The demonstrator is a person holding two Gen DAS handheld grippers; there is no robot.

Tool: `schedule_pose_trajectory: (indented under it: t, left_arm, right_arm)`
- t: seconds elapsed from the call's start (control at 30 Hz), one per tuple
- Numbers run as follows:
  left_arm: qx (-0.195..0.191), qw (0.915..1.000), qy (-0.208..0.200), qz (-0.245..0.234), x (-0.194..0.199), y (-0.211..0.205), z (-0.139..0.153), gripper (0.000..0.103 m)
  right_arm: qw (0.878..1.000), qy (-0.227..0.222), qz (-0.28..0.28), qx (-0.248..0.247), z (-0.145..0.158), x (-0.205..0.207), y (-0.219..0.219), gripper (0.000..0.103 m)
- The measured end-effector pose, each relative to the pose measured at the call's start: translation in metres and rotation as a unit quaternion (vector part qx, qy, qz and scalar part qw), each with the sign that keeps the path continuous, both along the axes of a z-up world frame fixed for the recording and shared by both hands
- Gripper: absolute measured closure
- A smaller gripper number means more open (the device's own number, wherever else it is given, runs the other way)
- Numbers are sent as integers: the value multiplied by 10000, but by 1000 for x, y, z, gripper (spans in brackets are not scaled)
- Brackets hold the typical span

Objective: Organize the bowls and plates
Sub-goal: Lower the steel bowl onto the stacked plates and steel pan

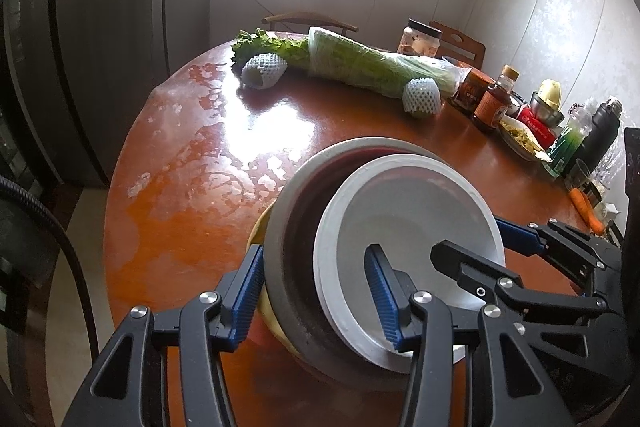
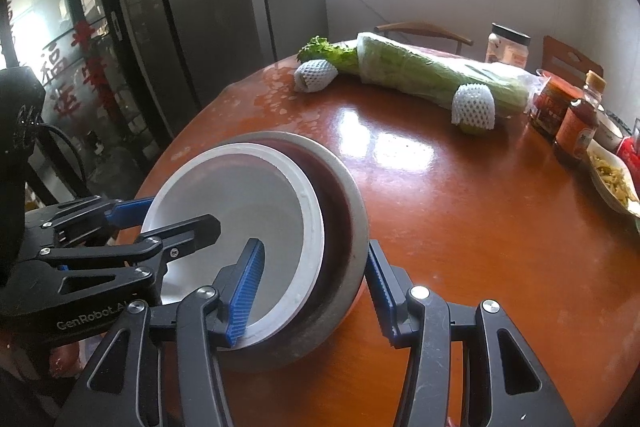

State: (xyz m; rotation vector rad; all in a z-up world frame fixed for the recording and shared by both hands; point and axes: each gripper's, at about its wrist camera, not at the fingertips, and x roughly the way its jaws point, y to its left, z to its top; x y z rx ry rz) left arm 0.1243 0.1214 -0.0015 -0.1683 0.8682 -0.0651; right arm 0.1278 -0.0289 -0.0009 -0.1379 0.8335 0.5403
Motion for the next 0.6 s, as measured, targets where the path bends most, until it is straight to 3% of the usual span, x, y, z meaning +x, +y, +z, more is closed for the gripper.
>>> schedule_pose_trajectory:
  t: [0.23, 0.37, 0.6]
  left_arm:
    - [-37, 10000, -40, 26, -4, 4, 5, 51]
    - [180, 9995, -171, 189, -9, 6, 9, 48]
    - [111, 9992, -218, 310, -16, 18, 12, 42]
  right_arm:
    - [10000, -44, -45, 33, 5, -2, -1, 44]
    - [10000, -81, -48, 26, 7, -2, -1, 43]
    - [9999, -101, -102, 69, 10, -3, -4, 38]
